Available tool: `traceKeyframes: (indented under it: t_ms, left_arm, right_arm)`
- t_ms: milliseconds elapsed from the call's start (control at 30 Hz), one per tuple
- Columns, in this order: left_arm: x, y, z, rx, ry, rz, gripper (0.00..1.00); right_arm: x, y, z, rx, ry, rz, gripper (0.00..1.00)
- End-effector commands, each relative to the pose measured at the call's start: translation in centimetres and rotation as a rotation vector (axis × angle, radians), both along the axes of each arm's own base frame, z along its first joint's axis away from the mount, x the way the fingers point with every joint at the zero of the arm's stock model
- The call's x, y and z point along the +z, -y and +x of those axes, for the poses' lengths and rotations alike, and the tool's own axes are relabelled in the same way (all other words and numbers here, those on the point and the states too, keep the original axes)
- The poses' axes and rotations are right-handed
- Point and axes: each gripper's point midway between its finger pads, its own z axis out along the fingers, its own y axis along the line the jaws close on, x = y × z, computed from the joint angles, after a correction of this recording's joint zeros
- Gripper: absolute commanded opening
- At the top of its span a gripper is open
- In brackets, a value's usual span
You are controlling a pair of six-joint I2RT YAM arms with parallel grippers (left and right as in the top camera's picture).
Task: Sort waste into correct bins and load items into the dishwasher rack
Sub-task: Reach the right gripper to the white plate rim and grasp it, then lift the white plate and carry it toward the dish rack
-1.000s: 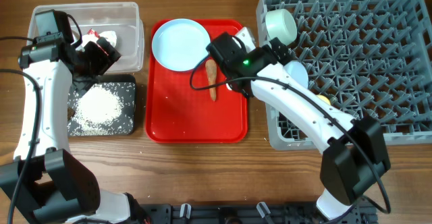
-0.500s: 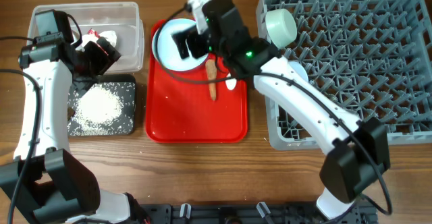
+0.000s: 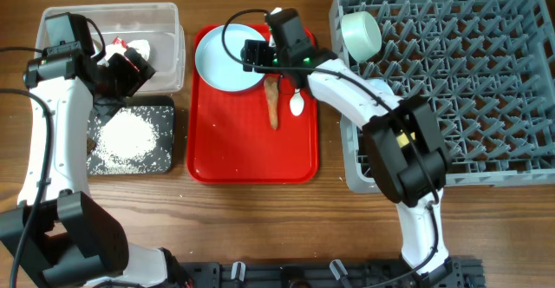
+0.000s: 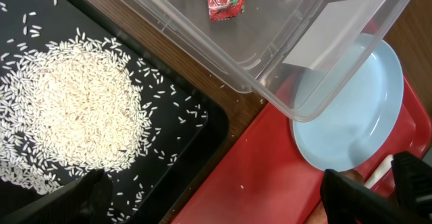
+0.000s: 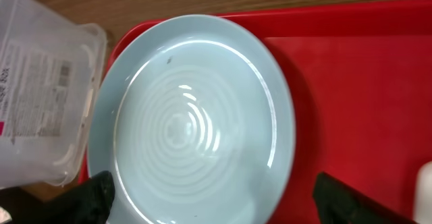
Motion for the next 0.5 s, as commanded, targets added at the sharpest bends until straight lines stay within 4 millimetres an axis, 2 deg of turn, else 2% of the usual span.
traceKeyframes:
  t_ms: [0,67,100,200,267,367,467]
  left_arm:
    - [1.1,-0.2,0.2,0.002,0.029,0.014,1.00]
    - [1.1,-0.2,0.2,0.002,0.029,0.014,1.00]
    - [1.1,-0.2,0.2,0.002,0.029,0.014,1.00]
    - [1.1,-0.2,0.2,0.002,0.029,0.014,1.00]
    - [1.1,-0.2,0.2,0.002,0.029,0.014,1.00]
    - [1.1,-0.2,0.2,0.002,0.029,0.014,1.00]
    - [1.1,-0.2,0.2,0.002,0.029,0.014,1.00]
  right_arm:
    - [-4.2,0.7,0.0,-0.083,-0.071,-0.035,0.68]
    - [-6.4,0.9,-0.3,-0.122,-0.125,-0.029,0.64]
    - [-6.8,1.1,-0.3,-0.137,-0.132,-0.028,0.62]
    - [-6.7,1.2,-0.1,-0.146,-0.124,-0.035,0.60]
    - [-6.7,1.3,0.0,-0.149,-0.122,-0.036,0.53]
    - [-6.7,1.2,0.0,-0.150,-0.122,-0.034,0.22]
    - [-6.8,1.2,-0.1,-0.150,-0.123,-0.034,0.05]
